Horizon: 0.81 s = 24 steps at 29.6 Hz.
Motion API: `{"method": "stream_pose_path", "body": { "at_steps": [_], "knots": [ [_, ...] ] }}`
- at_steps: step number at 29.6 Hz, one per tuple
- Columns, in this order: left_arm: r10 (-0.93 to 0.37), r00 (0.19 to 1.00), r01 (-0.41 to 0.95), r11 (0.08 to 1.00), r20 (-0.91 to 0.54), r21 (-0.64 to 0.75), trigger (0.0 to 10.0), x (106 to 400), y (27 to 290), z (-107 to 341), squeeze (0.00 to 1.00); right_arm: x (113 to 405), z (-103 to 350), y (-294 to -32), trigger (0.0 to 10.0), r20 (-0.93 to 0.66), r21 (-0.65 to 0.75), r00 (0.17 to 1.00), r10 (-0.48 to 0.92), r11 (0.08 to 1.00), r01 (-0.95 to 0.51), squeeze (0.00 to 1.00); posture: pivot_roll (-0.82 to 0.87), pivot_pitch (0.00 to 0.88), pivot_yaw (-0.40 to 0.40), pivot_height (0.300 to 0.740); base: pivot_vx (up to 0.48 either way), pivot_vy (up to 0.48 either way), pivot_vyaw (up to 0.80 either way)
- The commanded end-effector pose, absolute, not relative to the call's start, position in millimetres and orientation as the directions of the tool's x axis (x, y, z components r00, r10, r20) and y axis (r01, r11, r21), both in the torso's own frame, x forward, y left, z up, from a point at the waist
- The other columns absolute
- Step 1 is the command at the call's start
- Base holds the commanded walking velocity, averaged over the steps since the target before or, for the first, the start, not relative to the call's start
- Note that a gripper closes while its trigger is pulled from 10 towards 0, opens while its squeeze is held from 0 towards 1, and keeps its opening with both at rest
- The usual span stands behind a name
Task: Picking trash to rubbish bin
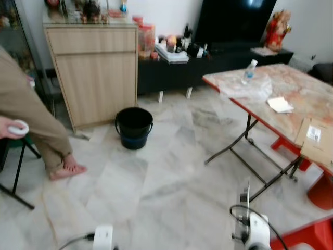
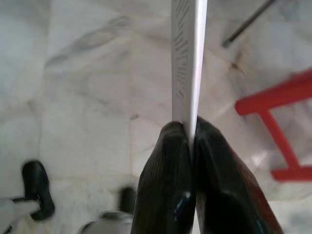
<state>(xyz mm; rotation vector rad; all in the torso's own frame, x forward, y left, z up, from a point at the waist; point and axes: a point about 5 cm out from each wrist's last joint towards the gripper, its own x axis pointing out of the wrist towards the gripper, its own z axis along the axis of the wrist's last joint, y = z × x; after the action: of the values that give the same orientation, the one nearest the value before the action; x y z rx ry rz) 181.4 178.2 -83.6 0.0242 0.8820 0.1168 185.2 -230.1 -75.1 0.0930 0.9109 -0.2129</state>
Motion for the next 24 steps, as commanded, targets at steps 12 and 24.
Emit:
{"method": "stream_pose_path", "body": {
  "at_steps": [12, 24],
  "knots": [
    [0.121, 0.582, -0.097, 0.992, -0.804, 0.080, 10.0, 166.4, 178.9, -91.0, 0.00, 199.5, -67.9, -228.0, 10.0, -0.763, -0.002, 0.631, -0.138, 0.977, 0.211, 0.00, -0.09, 0.000, -0.146, 0.740, 0.258, 0.000, 0.00],
    [0.119, 0.584, -0.100, 0.992, -0.803, 0.074, 10.0, 167.4, 177.7, -90.7, 0.00, 200.7, -66.3, -230.6, 10.0, -0.750, 0.030, 0.646, -0.143, 0.968, 0.249, 0.00, -0.10, 0.001, -0.152, 0.740, 0.262, 0.000, 0.00]
  ]
}}
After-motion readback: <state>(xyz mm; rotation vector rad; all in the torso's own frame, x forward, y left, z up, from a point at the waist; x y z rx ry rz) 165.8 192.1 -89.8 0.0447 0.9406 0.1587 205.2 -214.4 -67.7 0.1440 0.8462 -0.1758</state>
